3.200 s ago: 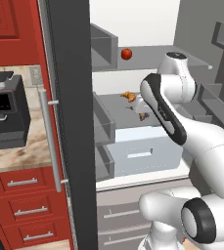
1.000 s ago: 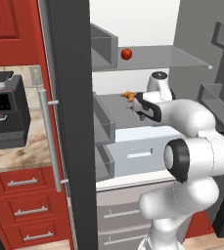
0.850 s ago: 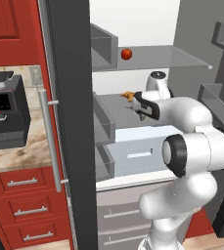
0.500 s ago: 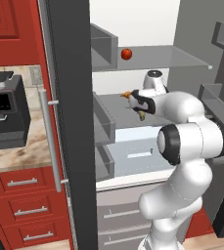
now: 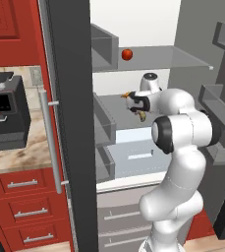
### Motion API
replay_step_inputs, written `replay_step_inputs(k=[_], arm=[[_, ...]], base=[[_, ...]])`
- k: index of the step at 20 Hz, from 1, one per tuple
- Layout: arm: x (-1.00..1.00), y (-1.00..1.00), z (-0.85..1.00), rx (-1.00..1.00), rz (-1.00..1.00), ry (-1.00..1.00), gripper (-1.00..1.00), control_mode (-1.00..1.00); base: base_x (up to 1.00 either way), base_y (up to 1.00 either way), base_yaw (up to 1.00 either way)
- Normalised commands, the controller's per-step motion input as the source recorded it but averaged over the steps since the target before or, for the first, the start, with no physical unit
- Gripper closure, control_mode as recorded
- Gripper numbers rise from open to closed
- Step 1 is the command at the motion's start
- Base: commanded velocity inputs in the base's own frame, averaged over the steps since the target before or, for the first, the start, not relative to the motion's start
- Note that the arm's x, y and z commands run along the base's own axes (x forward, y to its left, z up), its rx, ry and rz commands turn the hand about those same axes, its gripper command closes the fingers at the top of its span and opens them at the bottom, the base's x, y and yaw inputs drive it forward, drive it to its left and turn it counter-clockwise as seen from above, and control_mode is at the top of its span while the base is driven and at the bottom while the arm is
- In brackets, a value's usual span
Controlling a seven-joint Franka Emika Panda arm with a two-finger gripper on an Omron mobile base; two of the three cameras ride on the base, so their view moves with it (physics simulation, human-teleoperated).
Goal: Pick up the banana and apple from the fridge and place one fruit on each plate on the dining counter.
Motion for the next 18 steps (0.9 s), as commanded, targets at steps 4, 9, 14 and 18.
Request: replay_step_inputs(k=[4, 9, 14, 18], arm=[[0.27, 0.0, -0.31, 0.0, 0.0, 0.0, -1.0, -1.0], [0.13, 0.01, -0.34, 0.01, 0.0, 0.0, -1.0, -1.0], [0.03, 0.0, -0.25, 0.03, 0.0, 0.0, 1.0, -1.0], [0.0, 0.0, -0.19, 0.04, 0.0, 0.0, 1.0, -1.0]], base=[[0.0, 0.0, 0.0], [0.0, 0.0, 0.0], [0.0, 0.0, 0.0], [0.0, 0.0, 0.0]])
